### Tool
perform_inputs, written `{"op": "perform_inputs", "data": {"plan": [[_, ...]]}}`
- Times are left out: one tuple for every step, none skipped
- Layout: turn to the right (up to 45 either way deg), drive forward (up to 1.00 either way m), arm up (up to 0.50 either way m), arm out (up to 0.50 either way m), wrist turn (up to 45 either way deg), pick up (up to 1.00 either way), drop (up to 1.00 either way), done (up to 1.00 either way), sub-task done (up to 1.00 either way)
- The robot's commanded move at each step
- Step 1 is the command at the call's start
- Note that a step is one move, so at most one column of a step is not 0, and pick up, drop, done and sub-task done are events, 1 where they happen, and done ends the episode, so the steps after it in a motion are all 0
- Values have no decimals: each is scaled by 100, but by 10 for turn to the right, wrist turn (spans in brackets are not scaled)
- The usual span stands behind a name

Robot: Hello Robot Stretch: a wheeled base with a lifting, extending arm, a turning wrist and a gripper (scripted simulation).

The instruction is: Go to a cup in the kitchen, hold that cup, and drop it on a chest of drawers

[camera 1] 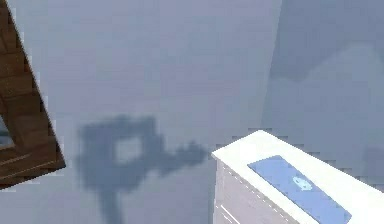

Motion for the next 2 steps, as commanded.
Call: {"op": "perform_inputs", "data": {"plan": [[150,0,0,0,0,0,0,0,0],[-180,0,0,0,0,0,0,0,0]]}}
